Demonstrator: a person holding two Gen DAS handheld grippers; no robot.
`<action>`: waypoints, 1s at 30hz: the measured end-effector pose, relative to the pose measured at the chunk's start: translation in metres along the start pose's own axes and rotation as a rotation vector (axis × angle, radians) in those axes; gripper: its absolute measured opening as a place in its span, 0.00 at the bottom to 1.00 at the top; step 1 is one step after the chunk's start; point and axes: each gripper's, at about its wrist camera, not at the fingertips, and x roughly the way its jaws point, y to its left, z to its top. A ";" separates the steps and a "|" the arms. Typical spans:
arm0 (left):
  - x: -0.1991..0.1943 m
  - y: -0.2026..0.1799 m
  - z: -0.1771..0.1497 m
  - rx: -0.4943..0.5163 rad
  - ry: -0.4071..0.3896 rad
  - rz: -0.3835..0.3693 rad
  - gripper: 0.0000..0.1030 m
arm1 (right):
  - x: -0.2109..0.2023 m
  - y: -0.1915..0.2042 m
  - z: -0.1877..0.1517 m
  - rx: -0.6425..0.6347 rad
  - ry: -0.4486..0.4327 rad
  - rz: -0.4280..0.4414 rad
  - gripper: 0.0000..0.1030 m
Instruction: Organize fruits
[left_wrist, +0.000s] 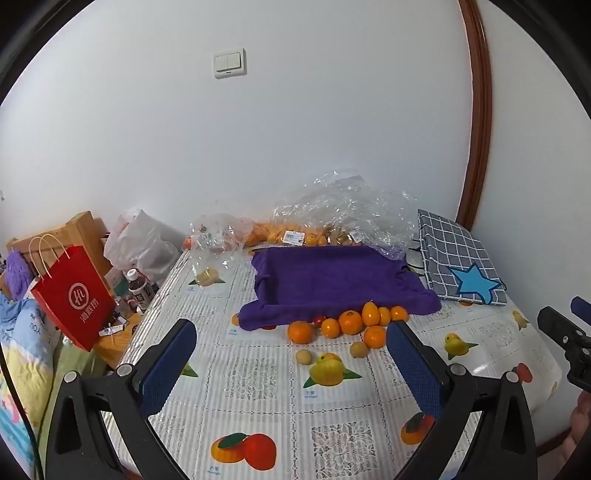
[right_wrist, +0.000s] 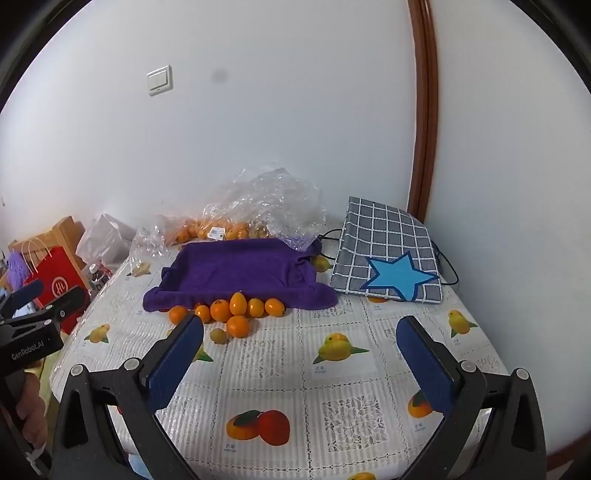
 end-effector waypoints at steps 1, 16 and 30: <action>0.000 0.000 0.000 0.002 0.002 0.000 1.00 | -0.003 -0.004 -0.004 0.010 -0.028 0.008 1.00; 0.000 -0.001 -0.002 -0.015 0.012 -0.009 1.00 | -0.005 0.001 -0.002 -0.026 -0.005 -0.008 1.00; 0.000 -0.001 -0.002 -0.014 0.021 -0.009 1.00 | -0.009 0.005 -0.005 -0.035 -0.015 -0.006 1.00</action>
